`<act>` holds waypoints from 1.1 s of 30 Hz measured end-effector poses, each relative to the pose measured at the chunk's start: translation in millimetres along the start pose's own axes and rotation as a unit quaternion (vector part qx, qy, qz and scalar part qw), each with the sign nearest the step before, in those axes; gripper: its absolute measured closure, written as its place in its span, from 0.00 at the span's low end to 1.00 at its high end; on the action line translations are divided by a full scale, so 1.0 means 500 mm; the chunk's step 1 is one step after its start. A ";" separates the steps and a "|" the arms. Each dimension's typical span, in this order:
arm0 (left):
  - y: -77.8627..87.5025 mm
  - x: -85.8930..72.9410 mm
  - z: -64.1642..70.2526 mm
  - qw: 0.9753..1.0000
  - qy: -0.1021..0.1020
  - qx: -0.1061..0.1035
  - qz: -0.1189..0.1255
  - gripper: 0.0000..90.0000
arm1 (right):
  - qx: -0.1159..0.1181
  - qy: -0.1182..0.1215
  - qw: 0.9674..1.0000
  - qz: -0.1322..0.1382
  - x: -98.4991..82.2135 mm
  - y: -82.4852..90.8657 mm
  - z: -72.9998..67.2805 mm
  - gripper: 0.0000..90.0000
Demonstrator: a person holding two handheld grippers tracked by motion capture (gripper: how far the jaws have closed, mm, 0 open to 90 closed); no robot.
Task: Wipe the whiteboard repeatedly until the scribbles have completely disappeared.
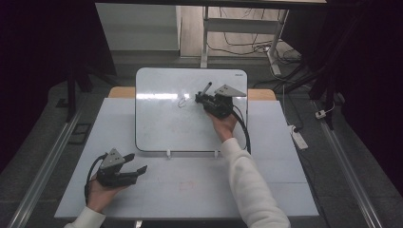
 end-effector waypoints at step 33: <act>0.001 0.000 0.000 1.000 0.000 0.000 0.002 0.35 | 0.029 0.001 1.000 0.002 0.012 -0.077 -0.058 0.88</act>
Point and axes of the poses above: each handheld gripper's, and its own axes: y roughly backward along the jaws, x roughly out of its top, z roughly to its right, the point moved 1 cm from there along -y, roughly forward along the jaws, and after that the axes turned 5 degrees about y, right-handed, at the moved point
